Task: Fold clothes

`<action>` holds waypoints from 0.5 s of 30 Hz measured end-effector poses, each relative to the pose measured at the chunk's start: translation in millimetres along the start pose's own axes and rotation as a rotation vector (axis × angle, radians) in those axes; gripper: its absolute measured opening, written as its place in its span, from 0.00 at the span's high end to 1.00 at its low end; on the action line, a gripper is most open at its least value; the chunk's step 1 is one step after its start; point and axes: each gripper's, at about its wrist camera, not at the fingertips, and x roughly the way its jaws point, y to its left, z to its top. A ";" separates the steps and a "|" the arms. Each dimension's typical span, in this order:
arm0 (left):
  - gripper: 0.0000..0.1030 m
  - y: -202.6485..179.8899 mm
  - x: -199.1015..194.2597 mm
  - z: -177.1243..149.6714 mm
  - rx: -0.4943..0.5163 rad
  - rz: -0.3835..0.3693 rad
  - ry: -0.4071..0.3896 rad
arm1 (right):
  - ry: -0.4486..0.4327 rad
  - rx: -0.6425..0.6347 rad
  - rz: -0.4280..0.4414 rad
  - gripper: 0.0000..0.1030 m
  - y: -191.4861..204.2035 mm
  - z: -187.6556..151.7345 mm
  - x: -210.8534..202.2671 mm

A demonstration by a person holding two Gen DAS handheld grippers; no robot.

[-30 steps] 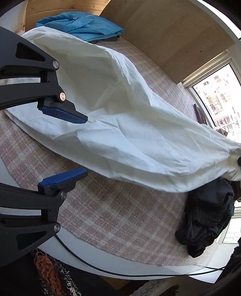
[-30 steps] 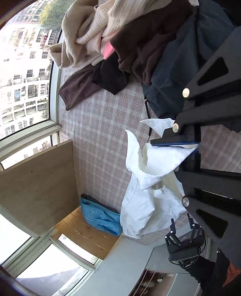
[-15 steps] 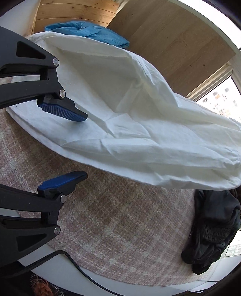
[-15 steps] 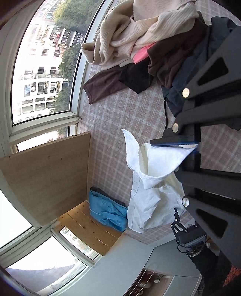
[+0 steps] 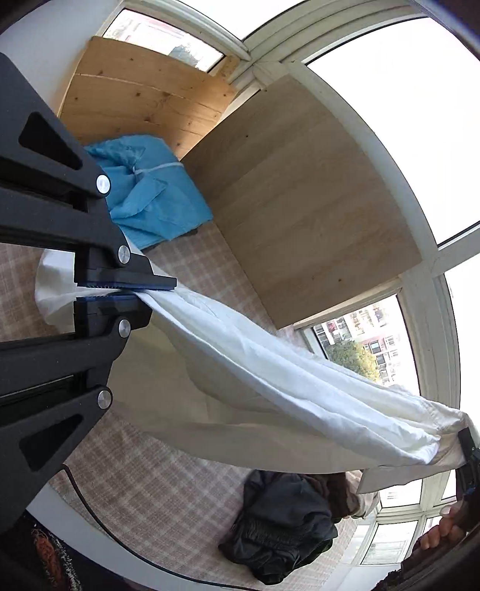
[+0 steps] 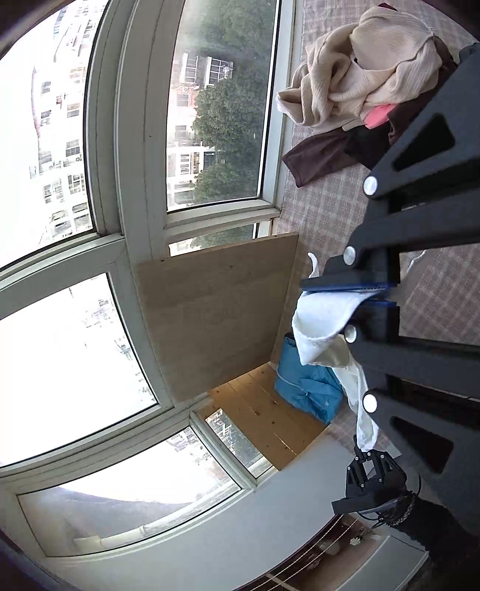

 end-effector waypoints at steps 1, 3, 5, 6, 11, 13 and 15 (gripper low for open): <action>0.98 13.9 -13.3 11.6 0.010 0.033 -0.032 | -0.041 -0.015 0.004 0.97 12.8 15.3 -13.7; 0.98 41.1 -42.3 32.3 0.018 0.064 -0.097 | -0.116 -0.044 0.002 0.97 39.8 44.2 -42.2; 0.98 64.7 -68.4 54.1 0.039 0.089 -0.153 | -0.179 -0.074 -0.014 0.97 68.0 69.8 -71.5; 0.98 71.8 -79.6 64.5 0.051 0.097 -0.175 | -0.211 -0.089 -0.022 0.97 82.1 82.6 -86.2; 0.98 97.1 -131.6 99.2 0.107 0.100 -0.288 | -0.333 -0.165 -0.111 0.97 152.2 115.4 -149.6; 0.98 100.2 -134.6 102.6 0.126 0.095 -0.285 | -0.359 -0.184 -0.149 0.97 174.3 121.3 -165.1; 0.98 100.2 -134.3 104.8 0.141 0.096 -0.294 | -0.350 -0.181 -0.175 0.97 187.2 121.2 -170.6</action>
